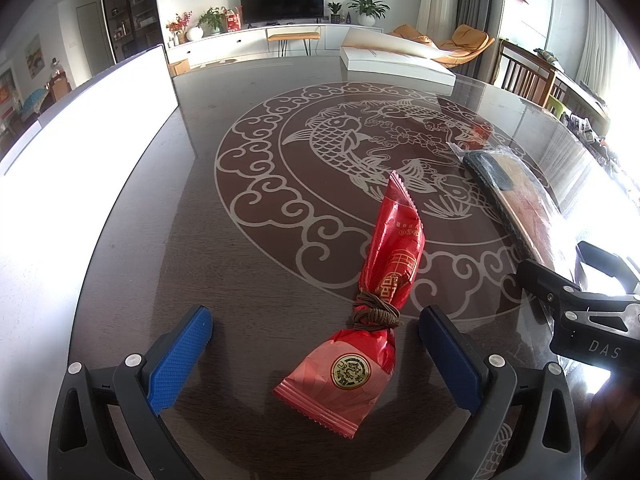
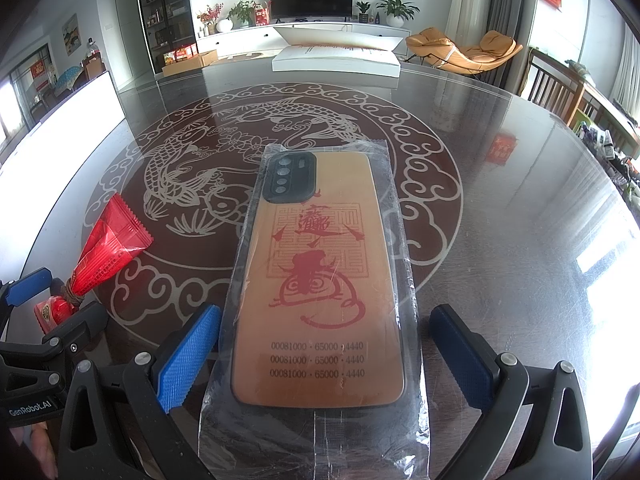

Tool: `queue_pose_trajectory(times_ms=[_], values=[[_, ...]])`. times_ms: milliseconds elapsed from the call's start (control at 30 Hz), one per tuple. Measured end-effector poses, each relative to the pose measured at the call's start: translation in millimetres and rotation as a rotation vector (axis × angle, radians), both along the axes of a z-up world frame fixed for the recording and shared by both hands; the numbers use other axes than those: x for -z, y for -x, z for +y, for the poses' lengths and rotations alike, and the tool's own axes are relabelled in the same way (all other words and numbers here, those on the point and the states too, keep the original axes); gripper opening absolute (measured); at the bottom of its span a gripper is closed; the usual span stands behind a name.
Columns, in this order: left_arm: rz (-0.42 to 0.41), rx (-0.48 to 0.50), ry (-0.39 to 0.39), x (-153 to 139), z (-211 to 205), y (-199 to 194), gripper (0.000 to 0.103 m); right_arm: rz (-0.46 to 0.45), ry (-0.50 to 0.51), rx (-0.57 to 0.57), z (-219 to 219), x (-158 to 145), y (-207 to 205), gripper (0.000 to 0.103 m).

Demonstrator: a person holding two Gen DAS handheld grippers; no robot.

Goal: Organize objects

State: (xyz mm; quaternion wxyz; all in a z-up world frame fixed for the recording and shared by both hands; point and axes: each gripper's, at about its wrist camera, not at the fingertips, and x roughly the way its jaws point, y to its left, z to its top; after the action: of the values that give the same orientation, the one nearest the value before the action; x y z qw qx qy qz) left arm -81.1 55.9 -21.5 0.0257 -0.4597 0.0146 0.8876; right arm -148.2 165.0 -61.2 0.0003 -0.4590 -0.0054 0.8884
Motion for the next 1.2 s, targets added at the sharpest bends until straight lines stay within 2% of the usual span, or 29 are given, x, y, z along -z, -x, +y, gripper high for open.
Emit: queue_pose_trajectory(times_ms=[567,633,667,733,833,867,900,933,967,1033,1100,1200], values=[[-0.004,0.006,-0.002,0,-1,4,0.103,0.000,0.000,0.000,0,0,0,0.103],[-0.032,0.050,0.003,-2,0,8,0.103,0.000,0.000,0.000,0,0,0,0.103],[-0.052,0.111,0.008,-2,-1,11,0.103,0.000,0.002,0.000,0,0,0,0.103],[-0.102,0.180,0.015,-3,-2,19,0.103,-0.034,0.004,-0.003,1,-1,4,0.103],[-0.124,0.188,0.033,-5,-6,28,0.102,-0.156,0.003,-0.007,2,-5,23,0.103],[-0.110,0.202,0.018,-7,-6,29,0.088,-0.180,0.001,-0.019,2,-5,30,0.103],[-0.090,0.211,0.020,-10,-5,30,0.079,-0.191,0.000,-0.029,1,-5,36,0.099],[-0.075,0.222,0.017,-13,-4,29,0.051,-0.188,-0.002,-0.032,1,-8,39,0.091],[-0.067,0.236,0.019,-15,-2,28,0.021,-0.177,-0.003,-0.030,0,-12,40,0.075],[-0.066,0.244,-0.002,-16,0,28,0.019,-0.208,0.004,-0.030,1,-13,41,0.075],[-0.058,0.233,-0.074,-17,-7,20,0.019,-0.205,0.050,-0.020,7,-16,33,0.075],[-0.010,0.203,-0.184,-32,-20,0,0.019,-0.165,0.184,-0.002,16,-35,16,0.075]])
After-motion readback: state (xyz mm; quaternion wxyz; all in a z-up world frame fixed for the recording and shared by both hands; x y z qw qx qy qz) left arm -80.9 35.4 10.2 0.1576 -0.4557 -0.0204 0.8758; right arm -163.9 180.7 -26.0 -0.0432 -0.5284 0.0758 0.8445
